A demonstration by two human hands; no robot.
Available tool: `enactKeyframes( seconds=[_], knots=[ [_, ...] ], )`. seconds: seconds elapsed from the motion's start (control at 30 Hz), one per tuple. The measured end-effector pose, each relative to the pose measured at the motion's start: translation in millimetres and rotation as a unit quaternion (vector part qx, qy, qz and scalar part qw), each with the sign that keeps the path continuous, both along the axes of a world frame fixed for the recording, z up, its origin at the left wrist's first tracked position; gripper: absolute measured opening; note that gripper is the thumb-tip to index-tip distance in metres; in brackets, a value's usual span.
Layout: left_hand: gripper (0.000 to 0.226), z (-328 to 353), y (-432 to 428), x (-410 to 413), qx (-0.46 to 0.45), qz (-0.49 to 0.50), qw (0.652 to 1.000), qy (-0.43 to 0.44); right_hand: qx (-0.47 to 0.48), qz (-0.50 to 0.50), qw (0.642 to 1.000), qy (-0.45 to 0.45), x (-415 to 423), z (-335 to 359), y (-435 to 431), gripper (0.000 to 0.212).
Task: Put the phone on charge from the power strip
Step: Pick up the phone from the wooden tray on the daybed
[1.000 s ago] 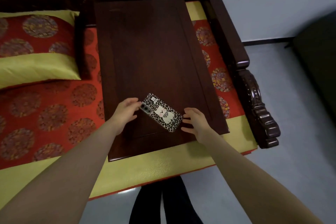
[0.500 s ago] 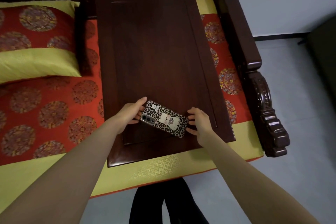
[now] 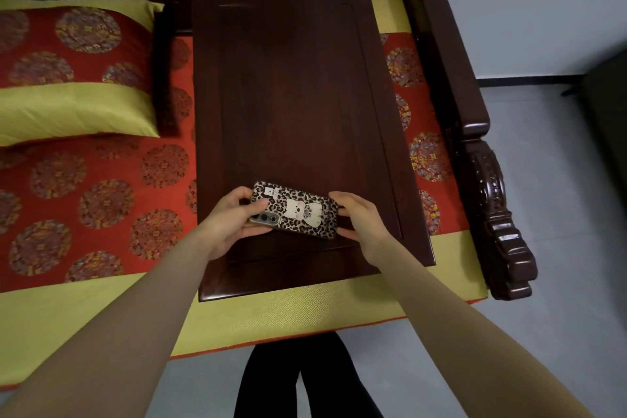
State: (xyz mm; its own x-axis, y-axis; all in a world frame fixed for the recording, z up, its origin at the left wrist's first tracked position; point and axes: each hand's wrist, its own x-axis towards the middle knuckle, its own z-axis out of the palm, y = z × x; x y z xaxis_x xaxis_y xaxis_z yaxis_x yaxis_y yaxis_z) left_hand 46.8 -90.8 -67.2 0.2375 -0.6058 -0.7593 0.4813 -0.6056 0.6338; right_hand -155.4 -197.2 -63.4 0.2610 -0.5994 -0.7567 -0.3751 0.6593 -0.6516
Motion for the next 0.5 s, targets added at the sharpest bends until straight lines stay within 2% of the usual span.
enactKeyframes(
  seconds=[0.1, 0.17, 0.23, 0.3, 0.37, 0.43, 0.5],
  knots=[
    [0.009, 9.2, 19.8, -0.7, -0.016, 0.050, 0.999, 0.016, -0.003, 0.041, 0.998, -0.038, 3.7, 16.0, 0.3, 0.027],
    [0.009, 16.3, 36.3, -1.6, -0.030, 0.079, 0.996, 0.023, -0.023, 0.097, 0.994, -0.046, 12.1, 27.1, 2.9, 0.037],
    [0.008, 25.6, 53.9, -2.3, -0.050, 0.119, 0.991, 0.028, -0.088, 0.193, 0.977, -0.027, 23.8, 36.4, 8.2, 0.053],
    [0.010, 37.5, 72.3, -1.7, -0.071, 0.166, 0.983, 0.031, -0.176, 0.320, 0.931, -0.021, 39.8, 45.1, 16.1, 0.073],
    [0.010, 51.1, 93.0, 1.0, -0.090, 0.216, 0.972, 0.029, -0.263, 0.441, 0.858, -0.033, 61.1, 55.0, 27.4, 0.088],
    [0.008, 64.7, 116.7, 4.8, -0.107, 0.269, 0.957, 0.011, -0.335, 0.510, 0.790, -0.053, 83.3, 66.0, 40.8, 0.093],
    [0.006, 77.0, 144.6, 10.0, -0.110, 0.309, 0.944, -0.026, -0.382, 0.537, 0.746, -0.093, 105.8, 77.7, 57.4, 0.090]
  ],
)
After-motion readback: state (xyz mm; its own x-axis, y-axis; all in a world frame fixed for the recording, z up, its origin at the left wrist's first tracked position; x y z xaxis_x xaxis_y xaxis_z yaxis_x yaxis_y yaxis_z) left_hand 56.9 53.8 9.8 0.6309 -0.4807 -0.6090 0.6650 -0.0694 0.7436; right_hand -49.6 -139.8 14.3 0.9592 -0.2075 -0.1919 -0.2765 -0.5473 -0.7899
